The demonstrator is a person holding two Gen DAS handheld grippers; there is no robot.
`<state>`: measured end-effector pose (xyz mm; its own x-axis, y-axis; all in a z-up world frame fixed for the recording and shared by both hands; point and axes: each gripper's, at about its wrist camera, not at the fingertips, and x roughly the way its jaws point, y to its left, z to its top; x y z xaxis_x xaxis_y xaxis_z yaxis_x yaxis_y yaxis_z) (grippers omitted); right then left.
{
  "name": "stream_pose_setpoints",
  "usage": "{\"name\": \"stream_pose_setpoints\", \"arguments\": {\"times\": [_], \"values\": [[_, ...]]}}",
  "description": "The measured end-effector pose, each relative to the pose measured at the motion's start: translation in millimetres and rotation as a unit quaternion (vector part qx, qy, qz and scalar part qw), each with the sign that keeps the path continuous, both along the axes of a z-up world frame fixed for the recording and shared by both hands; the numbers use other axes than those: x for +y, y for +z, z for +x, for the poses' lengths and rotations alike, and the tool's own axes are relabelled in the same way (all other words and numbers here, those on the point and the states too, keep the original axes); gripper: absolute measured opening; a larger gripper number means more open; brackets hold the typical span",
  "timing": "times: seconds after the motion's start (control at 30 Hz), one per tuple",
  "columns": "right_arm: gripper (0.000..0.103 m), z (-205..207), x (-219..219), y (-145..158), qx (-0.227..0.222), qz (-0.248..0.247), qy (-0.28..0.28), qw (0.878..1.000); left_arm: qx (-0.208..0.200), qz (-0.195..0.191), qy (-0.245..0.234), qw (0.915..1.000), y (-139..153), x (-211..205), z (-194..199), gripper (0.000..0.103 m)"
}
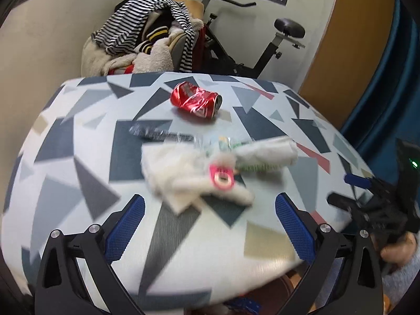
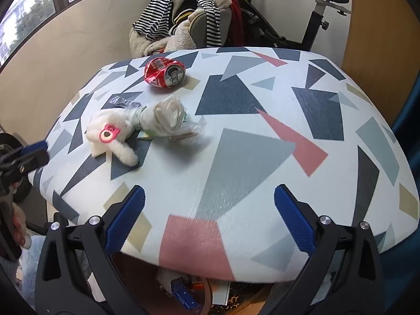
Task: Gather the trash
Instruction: 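Grasp the pink-bear plush with the left gripper, then grasp the white cloth and green-white bag with the right gripper while the left gripper holds the plush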
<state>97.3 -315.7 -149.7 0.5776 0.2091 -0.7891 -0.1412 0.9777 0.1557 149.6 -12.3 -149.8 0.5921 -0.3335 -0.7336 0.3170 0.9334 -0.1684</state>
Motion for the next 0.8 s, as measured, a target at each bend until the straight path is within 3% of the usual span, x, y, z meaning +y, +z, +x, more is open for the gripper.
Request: {"name": "stream_pose_setpoints", "arguments": {"times": [0.07, 0.13, 0.37, 0.4, 0.43, 0.47, 0.63, 0.8], "values": [[0.097, 4.7, -2.9, -1.3, 0.002, 0.003, -0.003, 1.000, 0.013, 0.002, -0.007, 0.9999, -2.7, -11.4, 19.0, 0.097], [0.097, 8.7, -6.5, -2.3, 0.005, 0.008, -0.007, 1.000, 0.025, 0.017, -0.011, 0.9995, -7.3, -24.2, 36.2, 0.088], [0.097, 14.6, -16.0, -4.4, 0.008, 0.017, -0.014, 1.000, 0.046, 0.105, -0.021, 0.9932, -40.5, -60.8, 71.0, 0.069], [0.097, 14.6, -16.6, -4.7, 0.007, 0.017, -0.015, 1.000, 0.053, 0.108, -0.020, 0.9926, -46.1, -61.0, 73.6, 0.058], [0.097, 14.6, -18.3, -5.4, 0.007, 0.018, -0.014, 1.000, 0.061, 0.106, -0.020, 0.9923, -50.1, -60.3, 74.6, 0.034], [0.097, 14.7, -18.9, -5.8, 0.007, 0.018, -0.014, 1.000, 0.072, 0.101, -0.024, 0.9919, -55.3, -58.9, 75.0, 0.031], [0.097, 16.0, -17.7, -6.1, -0.005, 0.024, -0.002, 1.000, 0.062, 0.069, -0.032, 0.9952, -53.3, -47.7, 57.6, 0.030], [0.084, 29.9, -0.5, -5.9, -0.025, 0.035, 0.048, 0.998, 0.043, 0.008, -0.020, 0.9988, -28.1, -25.6, 38.1, 0.030]]}}
